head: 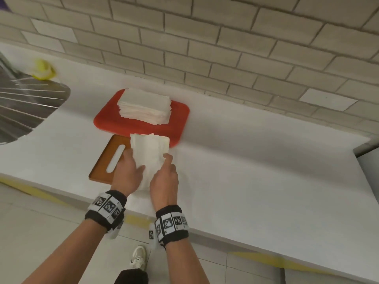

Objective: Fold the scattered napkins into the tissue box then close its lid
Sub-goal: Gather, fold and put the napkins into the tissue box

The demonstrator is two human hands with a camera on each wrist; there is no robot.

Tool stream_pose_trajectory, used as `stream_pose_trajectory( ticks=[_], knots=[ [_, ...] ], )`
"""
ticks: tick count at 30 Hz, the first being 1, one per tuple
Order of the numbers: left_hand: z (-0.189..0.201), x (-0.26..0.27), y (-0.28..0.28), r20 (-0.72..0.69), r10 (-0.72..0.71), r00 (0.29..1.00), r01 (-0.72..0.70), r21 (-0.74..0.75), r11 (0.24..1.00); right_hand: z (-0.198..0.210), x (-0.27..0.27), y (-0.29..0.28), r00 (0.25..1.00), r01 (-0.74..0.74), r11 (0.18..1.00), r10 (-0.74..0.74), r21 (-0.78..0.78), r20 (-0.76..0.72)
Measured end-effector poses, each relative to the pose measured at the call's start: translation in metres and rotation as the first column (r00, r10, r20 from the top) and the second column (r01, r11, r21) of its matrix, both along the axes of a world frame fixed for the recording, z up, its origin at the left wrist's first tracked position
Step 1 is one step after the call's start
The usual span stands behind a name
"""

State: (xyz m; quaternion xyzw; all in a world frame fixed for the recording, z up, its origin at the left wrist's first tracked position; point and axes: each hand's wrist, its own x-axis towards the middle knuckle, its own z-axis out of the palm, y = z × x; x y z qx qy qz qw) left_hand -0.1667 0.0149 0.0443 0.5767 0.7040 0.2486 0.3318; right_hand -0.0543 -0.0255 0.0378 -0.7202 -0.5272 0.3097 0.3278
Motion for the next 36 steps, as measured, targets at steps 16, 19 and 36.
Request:
stream_pose_trajectory(
  ticks=[16,19,36],
  knots=[
    [0.003,-0.050,0.087,-0.429,-0.500,0.752,0.631,0.253,0.733,-0.014,-0.028,0.029,0.840,-0.165,0.979,0.076,0.120,0.538],
    [-0.011,-0.032,0.118,-0.416,-0.769,0.485,0.804,-0.132,0.579,-0.029,-0.032,0.031,0.794,-0.351,0.934,0.333,-0.064,0.509],
    [-0.057,0.007,0.139,-0.424,-0.897,0.121,0.708,-0.597,0.378,-0.041,-0.040,0.037,0.403,-0.511,0.673,0.737,-0.534,0.543]
  ],
)
